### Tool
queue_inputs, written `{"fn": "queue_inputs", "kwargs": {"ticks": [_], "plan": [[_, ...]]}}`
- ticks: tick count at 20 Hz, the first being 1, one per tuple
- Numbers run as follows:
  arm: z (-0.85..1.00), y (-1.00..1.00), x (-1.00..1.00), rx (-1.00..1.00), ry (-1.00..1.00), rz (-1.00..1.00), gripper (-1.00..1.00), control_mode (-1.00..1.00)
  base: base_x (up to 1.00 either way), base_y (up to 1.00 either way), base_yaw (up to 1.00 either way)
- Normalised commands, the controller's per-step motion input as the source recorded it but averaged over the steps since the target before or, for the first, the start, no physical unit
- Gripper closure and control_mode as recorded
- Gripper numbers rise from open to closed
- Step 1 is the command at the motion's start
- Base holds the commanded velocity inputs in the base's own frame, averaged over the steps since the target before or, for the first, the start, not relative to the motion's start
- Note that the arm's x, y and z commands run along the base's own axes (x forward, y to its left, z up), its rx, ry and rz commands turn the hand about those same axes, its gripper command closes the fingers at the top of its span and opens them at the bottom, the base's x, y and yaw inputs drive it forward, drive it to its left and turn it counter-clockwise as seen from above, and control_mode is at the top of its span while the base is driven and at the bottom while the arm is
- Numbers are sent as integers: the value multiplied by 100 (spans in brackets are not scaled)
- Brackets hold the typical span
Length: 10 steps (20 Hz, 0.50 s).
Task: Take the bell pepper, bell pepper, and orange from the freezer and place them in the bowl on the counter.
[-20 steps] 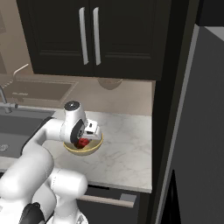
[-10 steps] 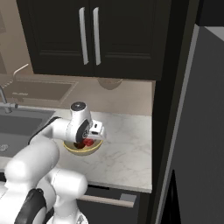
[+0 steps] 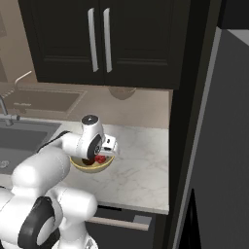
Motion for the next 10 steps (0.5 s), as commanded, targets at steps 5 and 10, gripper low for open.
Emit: {"fn": "queue_inputs", "kwargs": {"ticks": [5, 10], "plan": [[-18, 0, 15, 0, 0, 0, -100, -100, 0, 0, 0], [-5, 0, 6, 0, 0, 0, -100, -100, 0, 0, 0]]}}
